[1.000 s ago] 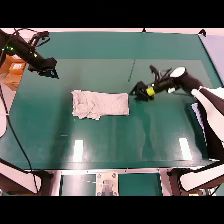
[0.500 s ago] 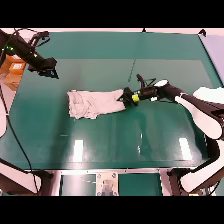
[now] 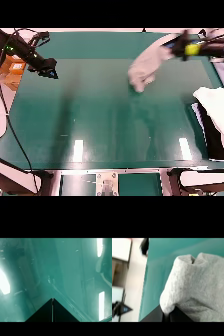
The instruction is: Fold the shirts.
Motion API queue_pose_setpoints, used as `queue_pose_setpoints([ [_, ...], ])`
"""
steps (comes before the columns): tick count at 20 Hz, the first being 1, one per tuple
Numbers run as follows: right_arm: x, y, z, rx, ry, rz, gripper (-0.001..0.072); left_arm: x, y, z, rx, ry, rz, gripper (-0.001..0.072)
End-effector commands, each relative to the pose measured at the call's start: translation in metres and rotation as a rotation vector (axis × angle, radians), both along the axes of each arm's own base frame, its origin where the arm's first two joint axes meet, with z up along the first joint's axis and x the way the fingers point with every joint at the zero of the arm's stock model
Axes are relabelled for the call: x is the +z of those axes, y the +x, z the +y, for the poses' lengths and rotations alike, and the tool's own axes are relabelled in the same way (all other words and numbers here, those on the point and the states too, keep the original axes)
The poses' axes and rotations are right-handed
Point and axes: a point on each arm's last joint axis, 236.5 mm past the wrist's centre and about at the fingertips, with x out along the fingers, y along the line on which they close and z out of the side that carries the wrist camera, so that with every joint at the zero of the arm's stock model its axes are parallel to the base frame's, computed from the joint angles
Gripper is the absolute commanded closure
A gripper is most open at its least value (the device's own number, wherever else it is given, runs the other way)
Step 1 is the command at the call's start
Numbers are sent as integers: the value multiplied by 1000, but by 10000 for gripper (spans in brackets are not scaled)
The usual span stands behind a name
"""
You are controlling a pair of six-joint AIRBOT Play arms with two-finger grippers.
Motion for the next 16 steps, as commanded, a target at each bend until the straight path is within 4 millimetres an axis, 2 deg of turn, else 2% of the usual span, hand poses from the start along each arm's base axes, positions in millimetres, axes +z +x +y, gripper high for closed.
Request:
queue_pose_setpoints([
  [1,33,-20,-131,-272,-11,-9,702,0,1,0,2,-1,-4,685],
  [4,27,-51,-234,-495,-27,14,702,0,1,0,9,-2,0,685],
  [6,24,-82,-282,-595,-26,38,702,0,1,0,10,-2,-3,685],
  [7,23,-96,-298,-627,-27,48,702,0,1,0,10,-2,-3,685],
  [10,26,-140,-327,-711,-45,90,702,1,1,-1,10,-5,-3,685],
  [12,20,-171,-342,-798,-97,172,703,1,1,-1,9,-7,-3,685],
  [13,12,-188,-349,-843,-125,241,703,1,1,-1,8,-6,-1,685],
  [16,-32,-256,-355,-978,-194,584,703,1,-3,-2,2,-10,14,685],
])
